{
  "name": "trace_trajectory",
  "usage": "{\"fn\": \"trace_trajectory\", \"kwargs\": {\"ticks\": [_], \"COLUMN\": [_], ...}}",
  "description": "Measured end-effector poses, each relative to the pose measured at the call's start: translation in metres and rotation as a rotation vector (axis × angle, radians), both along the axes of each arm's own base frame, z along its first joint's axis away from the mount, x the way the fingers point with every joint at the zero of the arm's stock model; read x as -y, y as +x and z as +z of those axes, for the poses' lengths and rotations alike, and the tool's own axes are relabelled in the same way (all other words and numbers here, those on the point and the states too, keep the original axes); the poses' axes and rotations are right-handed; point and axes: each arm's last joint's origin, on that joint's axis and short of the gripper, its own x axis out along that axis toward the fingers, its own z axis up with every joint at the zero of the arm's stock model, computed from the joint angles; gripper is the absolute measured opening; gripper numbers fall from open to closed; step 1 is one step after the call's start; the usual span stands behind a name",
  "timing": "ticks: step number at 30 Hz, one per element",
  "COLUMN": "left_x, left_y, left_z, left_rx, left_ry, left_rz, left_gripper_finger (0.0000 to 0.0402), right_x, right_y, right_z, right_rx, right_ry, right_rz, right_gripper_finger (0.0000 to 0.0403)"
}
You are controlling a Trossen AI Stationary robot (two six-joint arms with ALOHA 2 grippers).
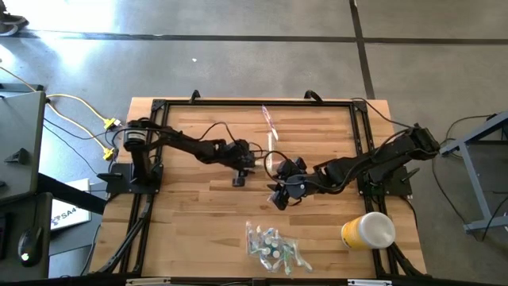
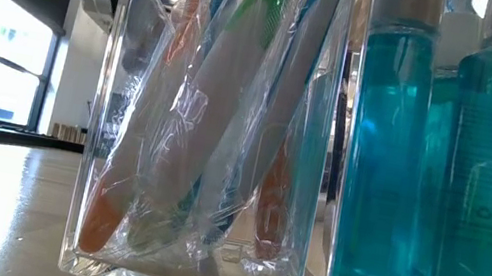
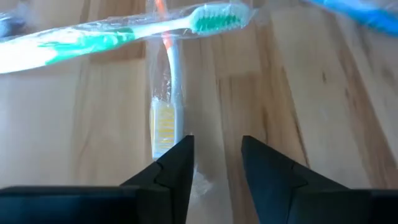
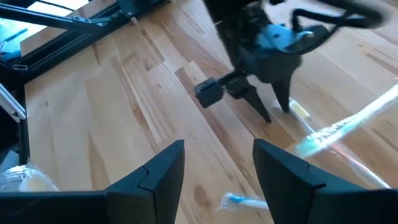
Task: Pick & Place toothbrushing station
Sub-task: Put the orange toothbrush into the transparent organizer
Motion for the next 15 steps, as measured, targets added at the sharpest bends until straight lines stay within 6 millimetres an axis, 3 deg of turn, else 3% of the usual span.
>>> {"fn": "trace_trajectory", "kwargs": {"ticks": [8, 15], "left_x": [0.004, 0.006], "left_y": [0.0, 0.0], "left_z": [0.019, 0.019], "left_rx": [0.042, 0.034], "left_ry": [0.23, 0.272], "left_rz": [0.09, 0.091], "left_gripper_finger": [0.0134, 0.0134], "right_x": [0.002, 0.002], "right_y": [0.001, 0.0], "right_z": [0.0, 0.0], "right_rx": [-0.005, -0.007], "right_ry": [-0.018, -0.017], "right_rz": [0.003, 0.005], "right_gripper_finger": [0.0183, 0.0183]}}
